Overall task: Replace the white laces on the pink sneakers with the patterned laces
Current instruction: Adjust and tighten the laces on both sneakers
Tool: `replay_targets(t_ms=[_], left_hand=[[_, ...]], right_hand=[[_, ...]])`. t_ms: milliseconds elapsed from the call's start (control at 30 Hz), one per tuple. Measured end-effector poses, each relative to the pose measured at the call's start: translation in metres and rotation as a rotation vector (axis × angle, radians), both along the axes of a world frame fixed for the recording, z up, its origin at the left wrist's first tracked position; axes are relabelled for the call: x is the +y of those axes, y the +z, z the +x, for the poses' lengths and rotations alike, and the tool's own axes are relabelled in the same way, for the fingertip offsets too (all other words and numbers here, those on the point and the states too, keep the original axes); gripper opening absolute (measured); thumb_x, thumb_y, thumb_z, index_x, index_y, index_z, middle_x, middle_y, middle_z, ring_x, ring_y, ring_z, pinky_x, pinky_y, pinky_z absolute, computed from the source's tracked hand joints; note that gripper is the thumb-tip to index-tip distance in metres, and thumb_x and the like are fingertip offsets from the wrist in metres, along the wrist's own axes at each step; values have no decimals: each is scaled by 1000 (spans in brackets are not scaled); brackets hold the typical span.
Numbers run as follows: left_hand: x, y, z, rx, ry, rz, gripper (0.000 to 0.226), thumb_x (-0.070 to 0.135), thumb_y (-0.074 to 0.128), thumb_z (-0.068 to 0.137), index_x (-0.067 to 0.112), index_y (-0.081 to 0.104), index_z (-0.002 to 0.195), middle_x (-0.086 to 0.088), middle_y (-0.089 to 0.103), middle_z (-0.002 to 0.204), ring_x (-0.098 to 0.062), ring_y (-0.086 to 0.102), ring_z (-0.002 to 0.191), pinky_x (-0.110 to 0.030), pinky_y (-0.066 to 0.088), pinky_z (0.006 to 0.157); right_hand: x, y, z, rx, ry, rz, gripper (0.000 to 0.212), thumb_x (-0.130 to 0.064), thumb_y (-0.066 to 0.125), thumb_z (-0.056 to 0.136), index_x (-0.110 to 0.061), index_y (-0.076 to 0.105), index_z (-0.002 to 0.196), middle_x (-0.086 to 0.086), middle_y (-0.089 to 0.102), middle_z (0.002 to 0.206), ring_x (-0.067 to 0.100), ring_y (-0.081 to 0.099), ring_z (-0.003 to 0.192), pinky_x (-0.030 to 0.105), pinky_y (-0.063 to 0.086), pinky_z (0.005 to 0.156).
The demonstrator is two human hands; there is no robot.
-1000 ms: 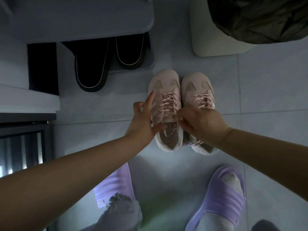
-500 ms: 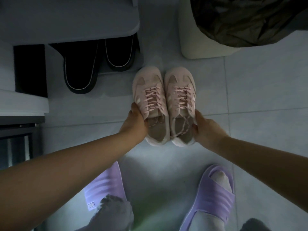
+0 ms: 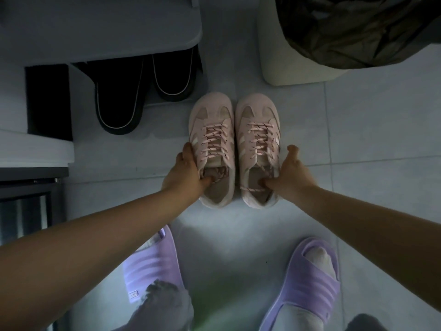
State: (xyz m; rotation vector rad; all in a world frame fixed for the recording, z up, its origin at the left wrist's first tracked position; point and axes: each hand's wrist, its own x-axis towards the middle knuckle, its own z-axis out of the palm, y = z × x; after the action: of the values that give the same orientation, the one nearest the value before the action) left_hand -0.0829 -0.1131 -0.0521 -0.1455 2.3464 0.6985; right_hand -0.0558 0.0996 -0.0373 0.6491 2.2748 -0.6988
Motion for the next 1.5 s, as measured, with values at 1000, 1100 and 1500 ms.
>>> replay_targets(t_ms=[1000, 1100, 1500], left_hand=[[-12, 8, 33, 52, 109, 231, 70, 34, 61, 84, 24, 24, 143, -9, 37, 122, -26, 52, 105, -33, 46, 92], [-9, 18, 32, 349, 42, 235, 68, 40, 68, 75, 24, 34, 132, -6, 40, 115, -26, 47, 105, -37, 43, 90], [0, 7, 26, -25, 331, 227, 82, 35, 67, 80, 19, 15, 141, -16, 56, 105, -38, 57, 95, -34, 42, 70]], right_hand=[[-54, 12, 23, 257, 250, 17, 43, -44, 49, 90, -8, 38, 110, 14, 60, 111, 34, 58, 99, 36, 46, 79], [-52, 13, 28, 327, 200, -13, 35, -41, 55, 87, -13, 42, 103, 9, 61, 102, 32, 58, 93, 33, 44, 75], [-42, 22, 23, 203, 294, 22, 39, -57, 43, 87, -23, 62, 84, 3, 59, 75, 27, 57, 74, 27, 37, 61]])
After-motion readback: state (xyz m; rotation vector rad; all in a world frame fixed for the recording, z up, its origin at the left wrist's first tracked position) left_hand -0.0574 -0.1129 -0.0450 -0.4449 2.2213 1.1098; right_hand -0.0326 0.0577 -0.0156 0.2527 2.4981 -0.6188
